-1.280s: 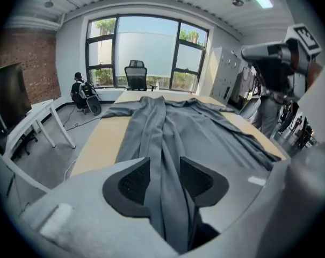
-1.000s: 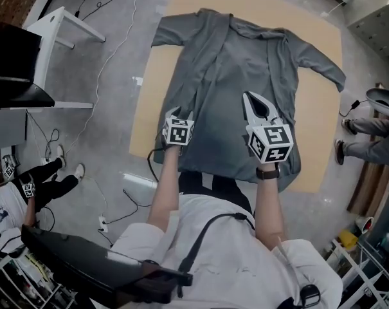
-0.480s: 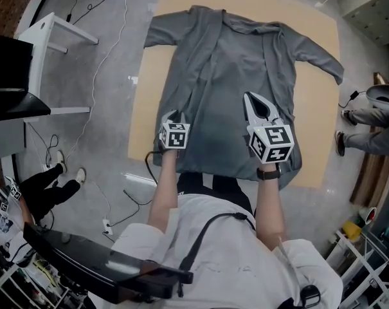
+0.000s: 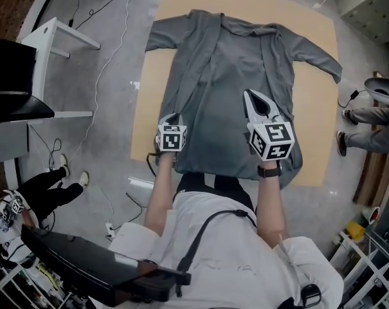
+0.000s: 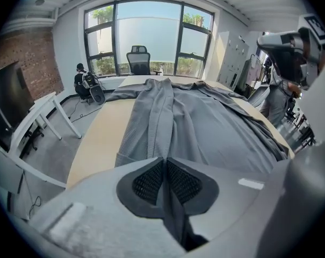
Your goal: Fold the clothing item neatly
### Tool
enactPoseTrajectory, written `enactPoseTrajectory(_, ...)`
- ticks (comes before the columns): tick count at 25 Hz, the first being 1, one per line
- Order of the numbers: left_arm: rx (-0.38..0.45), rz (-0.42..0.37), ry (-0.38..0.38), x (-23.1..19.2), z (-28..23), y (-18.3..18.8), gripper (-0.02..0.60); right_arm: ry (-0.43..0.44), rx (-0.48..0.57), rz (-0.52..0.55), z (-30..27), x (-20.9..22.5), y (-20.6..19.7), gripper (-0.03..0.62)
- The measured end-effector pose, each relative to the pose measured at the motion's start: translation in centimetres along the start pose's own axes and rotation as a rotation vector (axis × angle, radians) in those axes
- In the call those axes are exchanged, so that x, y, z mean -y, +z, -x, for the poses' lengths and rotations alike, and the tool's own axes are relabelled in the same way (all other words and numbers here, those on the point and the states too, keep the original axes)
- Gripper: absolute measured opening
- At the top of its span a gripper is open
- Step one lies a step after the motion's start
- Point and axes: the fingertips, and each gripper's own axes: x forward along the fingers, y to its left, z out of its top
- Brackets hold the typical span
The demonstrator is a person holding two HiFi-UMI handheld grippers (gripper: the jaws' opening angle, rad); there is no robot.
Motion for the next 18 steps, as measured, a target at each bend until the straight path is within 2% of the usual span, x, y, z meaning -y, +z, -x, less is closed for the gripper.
enactPoseTrajectory(11, 0.007, -0.002, -0.004, -0.6, 3.6, 2.3, 0.015, -0.013, 0.052, -0.004, 1.7, 0.5, 1.6, 0.006)
enactPoseTrajectory(18, 0.034, 0.088, -0.042, -2.2, 4.7, 3.7, 0.008, -0.032, 0.075, -0.021, 2.7, 1.8, 2.2, 0.006)
